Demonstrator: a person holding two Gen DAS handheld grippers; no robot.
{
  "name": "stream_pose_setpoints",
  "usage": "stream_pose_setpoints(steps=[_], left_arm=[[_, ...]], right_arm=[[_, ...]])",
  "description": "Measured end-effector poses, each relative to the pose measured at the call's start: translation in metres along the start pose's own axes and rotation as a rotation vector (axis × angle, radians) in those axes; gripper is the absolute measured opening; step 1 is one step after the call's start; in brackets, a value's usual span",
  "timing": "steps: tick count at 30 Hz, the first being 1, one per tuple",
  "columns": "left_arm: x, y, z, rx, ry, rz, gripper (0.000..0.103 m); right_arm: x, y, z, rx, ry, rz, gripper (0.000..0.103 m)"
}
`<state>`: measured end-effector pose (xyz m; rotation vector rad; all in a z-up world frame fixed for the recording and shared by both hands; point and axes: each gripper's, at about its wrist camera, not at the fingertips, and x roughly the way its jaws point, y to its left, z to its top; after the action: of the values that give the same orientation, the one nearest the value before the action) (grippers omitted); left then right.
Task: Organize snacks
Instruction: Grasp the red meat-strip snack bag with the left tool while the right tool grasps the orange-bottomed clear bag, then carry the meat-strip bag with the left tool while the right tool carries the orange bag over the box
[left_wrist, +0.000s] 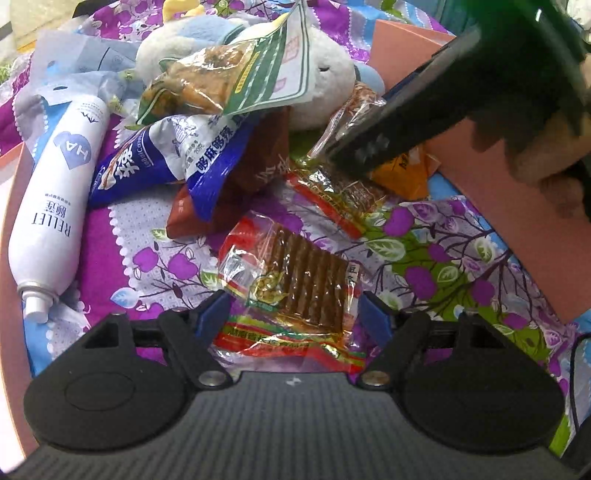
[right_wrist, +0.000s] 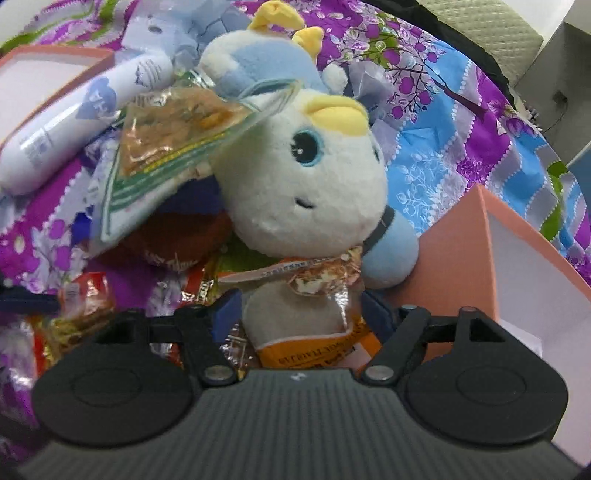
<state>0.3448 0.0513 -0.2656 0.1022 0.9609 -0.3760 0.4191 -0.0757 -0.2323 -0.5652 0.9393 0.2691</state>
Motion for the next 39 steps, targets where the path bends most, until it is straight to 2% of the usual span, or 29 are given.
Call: stream_pose_setpoints(steps=[3, 5, 7, 10, 13, 20, 24, 39], left_arm=[[-0.002, 0.001, 0.002, -0.019, -0.005, 0.008, 0.069], [-0.003, 0.002, 0.001, -0.031, -0.01, 0.004, 0.068], [-0.005, 0.002, 0.001, -0.041, -0.018, 0.006, 0.063], [-0.009, 0.001, 0.002, -0.072, -0.026, -0.001, 0.053], [-0.014, 0.003, 0.001, -0.12, -0.029, -0.01, 0.05], [-0.039, 0.006, -0.004, -0.263, -0.053, -0.04, 0.049], [-0.063, -0.002, -0.01, -0.305, -0.07, -0.032, 0.049], [-0.177, -0.055, -0.037, -0.346, -0.157, -0.004, 0.049]], right_arm=[[0.007, 0.008, -0.005, -0.029, 0.008, -0.01, 0.082], [0.006, 0.004, -0.004, -0.006, 0.011, -0.001, 0.081], [0.006, 0.002, -0.003, 0.002, 0.012, -0.001, 0.076], [0.001, 0.0, -0.003, 0.015, 0.014, -0.011, 0.059], [-0.006, -0.008, -0.001, 0.064, 0.006, 0.023, 0.056], [-0.051, -0.015, -0.004, 0.13, -0.066, 0.068, 0.055], [-0.084, -0.023, -0.015, 0.213, -0.093, 0.115, 0.055], [-0.221, -0.043, -0.085, 0.425, -0.251, 0.178, 0.055]])
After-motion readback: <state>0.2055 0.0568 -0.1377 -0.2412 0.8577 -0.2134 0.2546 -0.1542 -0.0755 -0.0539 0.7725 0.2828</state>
